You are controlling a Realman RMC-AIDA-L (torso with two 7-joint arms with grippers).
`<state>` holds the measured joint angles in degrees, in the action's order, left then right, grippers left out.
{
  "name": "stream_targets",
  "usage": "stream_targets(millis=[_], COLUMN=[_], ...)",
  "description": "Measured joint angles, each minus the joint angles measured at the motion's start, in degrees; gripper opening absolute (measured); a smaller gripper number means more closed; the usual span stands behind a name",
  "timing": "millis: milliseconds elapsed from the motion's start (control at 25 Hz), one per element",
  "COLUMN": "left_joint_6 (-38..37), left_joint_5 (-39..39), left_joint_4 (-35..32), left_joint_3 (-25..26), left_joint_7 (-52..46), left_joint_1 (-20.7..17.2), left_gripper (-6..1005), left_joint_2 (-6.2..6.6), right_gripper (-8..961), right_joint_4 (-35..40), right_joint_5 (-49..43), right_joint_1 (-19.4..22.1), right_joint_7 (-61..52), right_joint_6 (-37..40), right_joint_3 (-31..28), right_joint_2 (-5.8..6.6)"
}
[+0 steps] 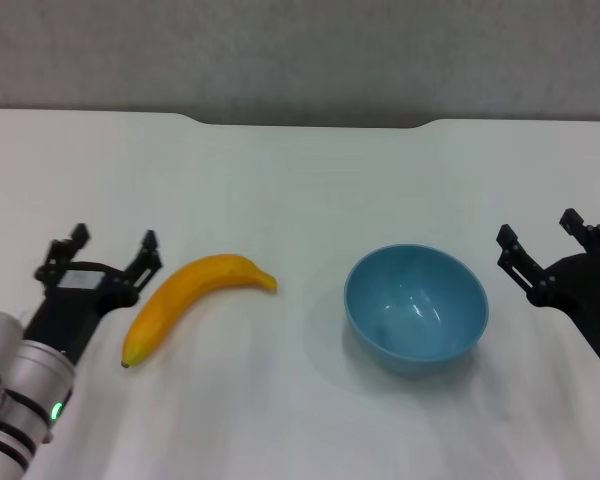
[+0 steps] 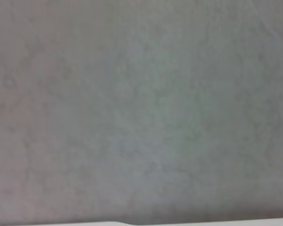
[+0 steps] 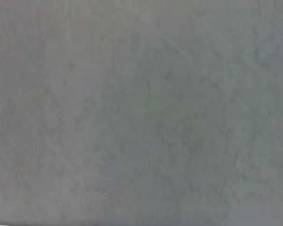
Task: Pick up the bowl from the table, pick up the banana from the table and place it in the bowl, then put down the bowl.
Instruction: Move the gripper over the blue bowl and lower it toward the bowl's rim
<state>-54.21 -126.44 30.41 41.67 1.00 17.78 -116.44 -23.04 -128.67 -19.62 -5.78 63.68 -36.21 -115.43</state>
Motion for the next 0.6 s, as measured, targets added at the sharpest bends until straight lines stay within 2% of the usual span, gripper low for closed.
stream_targets(millis=[120,200,280,320,360,400,480,560,600], left_joint_6=[1.83,4.8,11.08,18.52,18.52,22.07,26.7,30.26,30.26], left_joint_5=[-1.41,-3.05,-3.71,-3.72,-3.72,-3.72,-3.73,-3.76,-3.76], left_joint_4=[2.8,7.12,13.72,19.37,19.37,22.05,25.97,29.11,29.11], left_joint_3=[0.27,1.11,2.9,5.11,5.11,6.36,9.09,12.09,12.09], left_joint_7=[0.23,0.42,0.49,0.74,0.74,1.06,2.98,6.11,6.11], left_joint_1=[-0.73,-1.96,-3.28,-4.03,-4.03,-4.36,-5.49,-6.85,-6.85], left_gripper=[906,906,906,906,906,906,906,906,906], left_joint_2=[0.43,1.31,3.17,4.97,4.97,5.82,6.6,6.47,6.47], right_gripper=[867,867,867,867,867,867,865,861,861], right_joint_4=[-0.38,-0.88,-1.49,-1.98,-1.98,-2.29,-3.44,-5.43,-7.29], right_joint_5=[-0.04,-0.27,-0.5,-0.51,-0.51,-0.52,-0.53,-0.54,-0.54], right_joint_1=[0.33,0.38,0.42,0.45,0.45,0.45,0.27,-0.09,-0.24], right_joint_7=[-0.39,-0.83,-1.69,-2.56,-2.56,-2.84,-3.19,-3.33,-3.34], right_joint_6=[-0.44,-0.61,-0.82,-1.28,-1.28,-1.66,-3.55,-6.7,-9.18], right_joint_3=[0.0,0.02,0.07,0.06,0.06,0.05,0.02,-0.02,-0.16], right_joint_2=[0.14,0.34,0.61,0.99,0.99,1.2,2.06,3.1,4.06])
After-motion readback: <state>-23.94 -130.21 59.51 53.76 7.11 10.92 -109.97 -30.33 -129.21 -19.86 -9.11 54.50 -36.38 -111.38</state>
